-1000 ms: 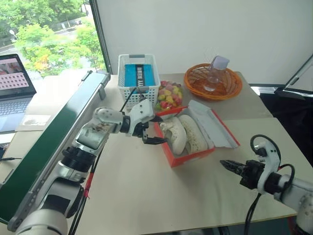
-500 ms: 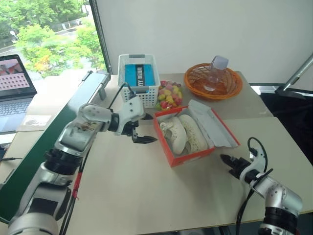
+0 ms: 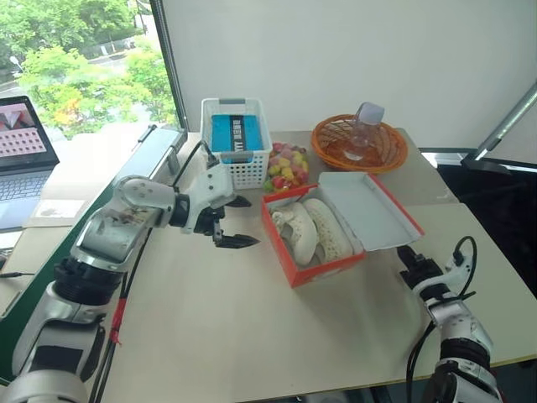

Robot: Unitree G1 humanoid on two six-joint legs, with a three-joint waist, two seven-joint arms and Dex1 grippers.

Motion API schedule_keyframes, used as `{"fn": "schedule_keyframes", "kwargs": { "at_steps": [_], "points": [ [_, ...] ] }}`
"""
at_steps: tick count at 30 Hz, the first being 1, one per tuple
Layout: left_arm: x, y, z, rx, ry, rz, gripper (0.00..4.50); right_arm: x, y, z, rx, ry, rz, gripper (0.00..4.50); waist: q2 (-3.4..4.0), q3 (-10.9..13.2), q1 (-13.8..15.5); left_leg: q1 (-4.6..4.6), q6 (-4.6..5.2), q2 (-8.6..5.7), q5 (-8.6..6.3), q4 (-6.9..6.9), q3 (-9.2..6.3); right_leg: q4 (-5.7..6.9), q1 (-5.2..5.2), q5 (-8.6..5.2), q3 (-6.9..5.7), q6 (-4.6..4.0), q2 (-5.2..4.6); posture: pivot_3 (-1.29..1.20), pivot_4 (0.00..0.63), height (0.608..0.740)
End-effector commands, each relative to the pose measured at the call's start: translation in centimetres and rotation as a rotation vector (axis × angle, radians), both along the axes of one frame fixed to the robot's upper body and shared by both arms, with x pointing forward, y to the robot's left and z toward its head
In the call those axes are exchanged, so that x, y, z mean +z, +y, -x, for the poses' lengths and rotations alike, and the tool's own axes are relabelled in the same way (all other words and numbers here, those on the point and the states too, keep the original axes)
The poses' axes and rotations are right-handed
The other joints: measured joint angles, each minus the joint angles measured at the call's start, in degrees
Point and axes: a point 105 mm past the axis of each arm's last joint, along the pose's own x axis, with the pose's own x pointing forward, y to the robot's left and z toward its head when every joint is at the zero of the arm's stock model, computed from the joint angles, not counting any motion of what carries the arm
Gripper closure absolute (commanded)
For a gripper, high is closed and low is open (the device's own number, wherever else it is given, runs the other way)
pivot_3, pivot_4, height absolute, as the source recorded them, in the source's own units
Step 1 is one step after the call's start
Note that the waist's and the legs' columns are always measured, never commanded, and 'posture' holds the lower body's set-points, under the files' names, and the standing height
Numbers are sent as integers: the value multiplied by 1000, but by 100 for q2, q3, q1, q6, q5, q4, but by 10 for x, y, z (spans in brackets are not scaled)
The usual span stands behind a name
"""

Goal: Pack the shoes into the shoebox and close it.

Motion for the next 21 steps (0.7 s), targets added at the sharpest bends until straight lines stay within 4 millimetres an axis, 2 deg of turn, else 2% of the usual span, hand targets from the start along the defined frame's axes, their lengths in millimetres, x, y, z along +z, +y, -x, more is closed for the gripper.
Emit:
{"fn": "schedule_keyframes", "kwargs": {
  "at_steps": [1, 2, 5, 8, 10, 16, 21],
  "points": [
    [6, 4, 1, 10, -25, 6, 0, 42, -17, -2, -57, -133, -15, 4451, 24, 14, 4, -3, 0, 0, 0, 0, 0, 0, -3, 0, 0, 0, 0, 0, 150, 740],
    [4, 5, 2, 15, -21, -2, 0, 51, -18, -4, -63, -153, -28, 4451, 42, 21, -4, -7, 0, 0, 0, -1, 3, 2, -9, 0, 4, 1, 0, 0, 150, 740],
    [0, 7, 4, 7, -19, -15, 0, 99, -15, -12, -44, -280, -42, 4451, 73, 38, -25, -14, 1, 1, 1, -7, 5, 13, -24, 1, 8, 2, 3, 0, 150, 740],
    [0, 7, 4, 8, -19, -12, 0, 125, -8, -14, -19, -334, -34, 4451, 85, 46, -47, -15, 1, 3, 1, -10, 3, 22, -31, 11, 9, 21, 10, 0, 150, 740],
    [0, 7, 3, 11, -20, -11, 0, 146, 3, -17, 30, -375, -8, 4451, 86, 47, -30, -12, 1, 3, 1, -12, 0, 23, -29, 12, 6, 25, 12, 0, 150, 740],
    [-2, 10, 2, 34, -29, -4, 0, 189, 67, -18, 290, -437, 90, 4451, 88, 49, -30, -19, 1, 2, 1, -12, 2, 20, -32, 7, 6, 21, 9, 0, 150, 740],
    [-1, 11, 1, 51, -38, 0, 0, 198, 112, -17, 457, -440, 127, 4451, 89, 49, -18, -21, 1, 3, 1, -13, 0, 20, -33, 7, 4, 21, 9, 0, 150, 740]
  ]
}}
